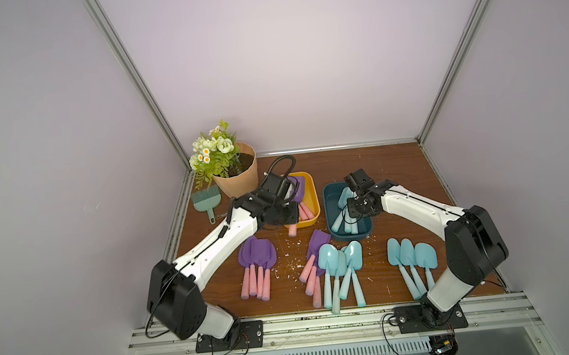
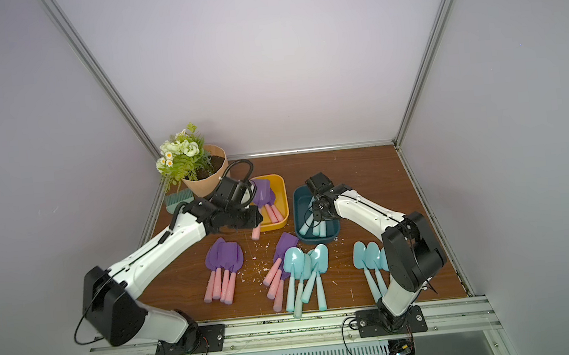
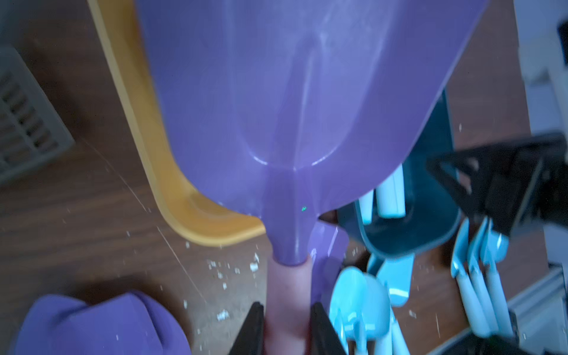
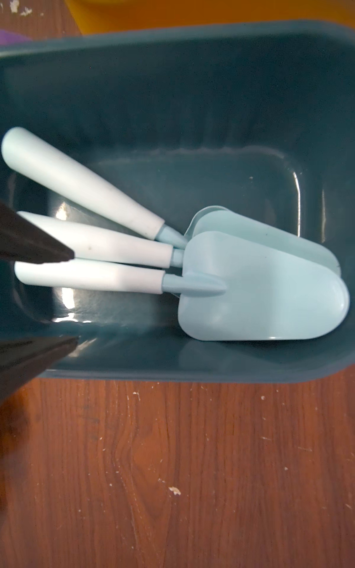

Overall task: Sort the small shovels by color and place them into the storage box
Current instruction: Place the shovel in the storage box.

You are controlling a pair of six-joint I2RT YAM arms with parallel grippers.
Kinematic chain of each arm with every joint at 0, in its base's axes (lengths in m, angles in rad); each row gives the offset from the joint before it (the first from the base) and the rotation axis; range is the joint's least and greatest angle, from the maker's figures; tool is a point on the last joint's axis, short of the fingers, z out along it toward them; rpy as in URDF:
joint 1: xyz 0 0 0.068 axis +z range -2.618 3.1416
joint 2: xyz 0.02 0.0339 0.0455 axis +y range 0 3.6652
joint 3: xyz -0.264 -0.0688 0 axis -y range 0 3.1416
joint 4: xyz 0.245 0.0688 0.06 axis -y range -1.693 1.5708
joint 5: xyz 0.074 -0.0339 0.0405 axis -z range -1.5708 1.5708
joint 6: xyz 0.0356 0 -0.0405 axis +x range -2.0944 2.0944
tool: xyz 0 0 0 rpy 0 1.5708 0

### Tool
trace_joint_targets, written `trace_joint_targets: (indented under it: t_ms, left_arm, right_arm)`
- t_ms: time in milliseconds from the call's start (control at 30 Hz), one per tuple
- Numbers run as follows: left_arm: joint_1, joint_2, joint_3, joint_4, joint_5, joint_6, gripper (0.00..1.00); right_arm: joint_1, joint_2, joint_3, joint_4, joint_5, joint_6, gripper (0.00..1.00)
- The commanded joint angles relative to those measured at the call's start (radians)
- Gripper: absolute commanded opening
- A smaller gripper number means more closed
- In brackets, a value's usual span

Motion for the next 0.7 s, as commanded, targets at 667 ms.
trace_joint_targets:
  t_ms: [667]
  left_arm:
    - [0.113,0.461,0.160,0.195,0.029,-0.079,0.01]
  right_arm:
    - [0.007,-0.120,-0.097,-0.017,-0.094,-0.017,0.43]
